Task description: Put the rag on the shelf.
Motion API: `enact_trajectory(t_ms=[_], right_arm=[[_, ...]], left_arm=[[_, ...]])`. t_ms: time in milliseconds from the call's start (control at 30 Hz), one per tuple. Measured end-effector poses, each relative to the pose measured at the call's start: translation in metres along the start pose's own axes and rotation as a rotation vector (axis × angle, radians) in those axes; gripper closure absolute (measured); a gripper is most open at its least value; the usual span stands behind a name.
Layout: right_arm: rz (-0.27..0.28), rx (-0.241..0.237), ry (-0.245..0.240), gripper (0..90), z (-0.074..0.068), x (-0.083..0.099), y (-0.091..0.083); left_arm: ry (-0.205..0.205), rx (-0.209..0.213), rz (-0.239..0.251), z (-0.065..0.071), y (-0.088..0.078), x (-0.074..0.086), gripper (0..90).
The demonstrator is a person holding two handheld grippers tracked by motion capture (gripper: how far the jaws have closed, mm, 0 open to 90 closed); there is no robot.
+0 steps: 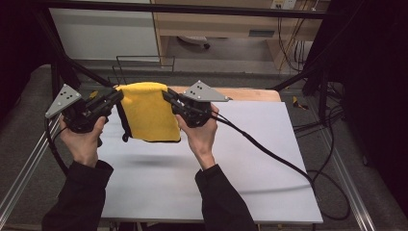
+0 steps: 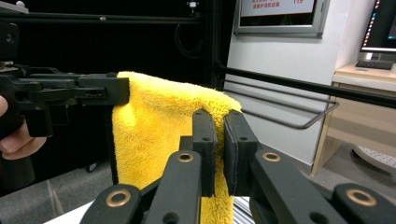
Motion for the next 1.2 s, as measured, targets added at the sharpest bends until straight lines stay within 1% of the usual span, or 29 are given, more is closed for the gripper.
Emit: enact_trajectory(t_ms=[300,600,900,1033,1200], right_arm=[[0.034,0.008,0.001,84.7,0.002,-0.017,0.008],[0.06,0.015,-0.008,84.7,0.0,-0.037,0.016],[0.088,0.02,-0.019,84.7,0.0,-0.058,0.024],[0.096,0.026,-0.022,84.7,0.001,-0.065,0.027],[0.106,0.03,-0.025,84.7,0.002,-0.075,0.033]], left_arm=[[0.002,-0.016,0.028,-0.008,0.005,-0.017,78.5],[0.004,-0.032,0.065,-0.018,0.006,-0.037,78.5],[0.018,-0.05,0.089,-0.027,0.011,-0.056,78.5],[0.024,-0.053,0.09,-0.031,0.014,-0.062,78.5],[0.02,-0.062,0.102,-0.037,0.017,-0.069,78.5]])
Point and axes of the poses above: each handheld gripper's, and its own axes: y roughly forward along the jaws, x roughly out of its underside, z roughly to its right, the point moved 6 cm from there along y, roughly forward along the jaws, and after that the axes turned 13 degrees about y, right-handed, at the moved point
